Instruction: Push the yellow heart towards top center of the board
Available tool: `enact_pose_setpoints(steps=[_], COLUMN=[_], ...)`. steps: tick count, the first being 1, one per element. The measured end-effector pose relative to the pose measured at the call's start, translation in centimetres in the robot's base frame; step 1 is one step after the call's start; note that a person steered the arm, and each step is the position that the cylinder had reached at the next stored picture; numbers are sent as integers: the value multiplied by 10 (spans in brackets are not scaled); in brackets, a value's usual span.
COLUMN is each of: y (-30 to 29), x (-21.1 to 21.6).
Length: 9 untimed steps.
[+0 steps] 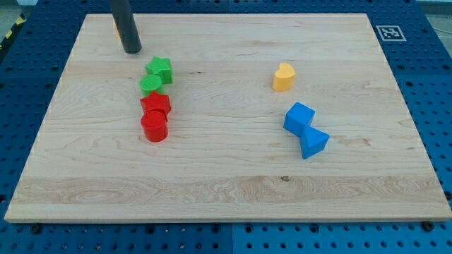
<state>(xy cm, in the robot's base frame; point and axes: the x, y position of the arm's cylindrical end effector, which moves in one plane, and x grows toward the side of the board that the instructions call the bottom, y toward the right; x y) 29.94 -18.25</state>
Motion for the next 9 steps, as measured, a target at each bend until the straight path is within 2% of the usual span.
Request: enact_pose_setpoints(steps=[2,3,4,5,9], y=[17,84,129,139,155], x=[0,0,32,52,80])
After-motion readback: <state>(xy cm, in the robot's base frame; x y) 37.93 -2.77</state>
